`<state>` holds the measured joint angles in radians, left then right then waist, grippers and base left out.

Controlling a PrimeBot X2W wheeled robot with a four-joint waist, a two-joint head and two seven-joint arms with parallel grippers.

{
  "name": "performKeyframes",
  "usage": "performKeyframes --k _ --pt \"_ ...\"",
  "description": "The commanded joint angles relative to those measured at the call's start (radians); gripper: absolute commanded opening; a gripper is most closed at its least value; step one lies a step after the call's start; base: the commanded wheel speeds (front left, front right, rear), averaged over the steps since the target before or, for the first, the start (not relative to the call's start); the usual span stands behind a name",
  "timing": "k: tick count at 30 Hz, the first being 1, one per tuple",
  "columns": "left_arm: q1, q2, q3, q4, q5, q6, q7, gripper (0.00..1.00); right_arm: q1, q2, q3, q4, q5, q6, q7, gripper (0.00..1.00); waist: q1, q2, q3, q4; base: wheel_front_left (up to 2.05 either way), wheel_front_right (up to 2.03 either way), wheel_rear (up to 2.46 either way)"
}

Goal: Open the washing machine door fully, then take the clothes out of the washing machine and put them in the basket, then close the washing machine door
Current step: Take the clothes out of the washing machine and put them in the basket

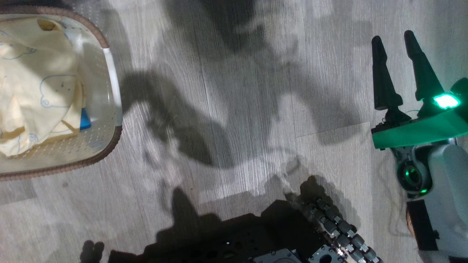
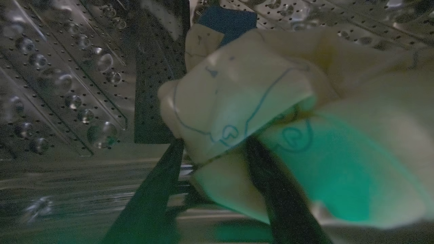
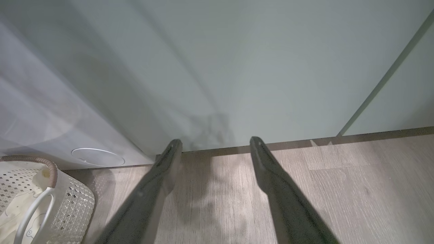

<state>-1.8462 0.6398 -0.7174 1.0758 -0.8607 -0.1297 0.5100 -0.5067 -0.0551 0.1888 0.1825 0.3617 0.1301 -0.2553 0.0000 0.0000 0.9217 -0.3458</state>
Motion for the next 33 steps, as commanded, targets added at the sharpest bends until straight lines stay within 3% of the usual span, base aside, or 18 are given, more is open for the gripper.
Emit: performKeyframes --k 1,3,4,6,19,33 --pt "-0.044 0.021 0.002 -0.011 0.006 -0.001 -0.003 1.0 0.019 0.004 0.012 -0.025 0.012 0.001 -0.006 1.0 0.0 0.0 0.001 -0.001 0.0 0.0 0.0" --pt "-0.044 0.019 -0.003 -0.007 0.005 -0.001 -0.004 1.0 0.018 0.004 0.012 -0.024 0.013 0.001 -0.006 1.0 0.0 0.0 0.001 -0.001 0.0 0.0 0.0" --pt "-0.046 0.018 -0.009 -0.003 0.007 -0.001 -0.007 0.74 0.018 0.004 0.012 -0.024 0.013 0.001 -0.006 1.0 0.0 0.0 0.001 -0.001 0.0 0.0 0.0" --pt "-0.041 0.012 -0.017 0.006 0.005 -0.001 -0.011 0.0 0.018 0.004 0.012 -0.023 0.014 0.001 -0.006 1.0 0.0 0.0 -0.001 0.001 0.0 0.0 0.0" --pt "-0.011 0.025 -0.05 -0.01 -0.052 -0.001 -0.097 0.0 0.028 0.005 -0.001 -0.022 0.015 0.001 -0.006 1.0 0.0 0.0 -0.037 0.014 0.0 0.0 0.0" --pt "0.214 0.065 -0.088 -0.11 -0.155 -0.001 -0.279 0.0 0.088 -0.004 -0.034 -0.003 -0.004 0.001 -0.006 1.0 0.0 0.0 -0.23 0.082 0.0 0.0 0.0"
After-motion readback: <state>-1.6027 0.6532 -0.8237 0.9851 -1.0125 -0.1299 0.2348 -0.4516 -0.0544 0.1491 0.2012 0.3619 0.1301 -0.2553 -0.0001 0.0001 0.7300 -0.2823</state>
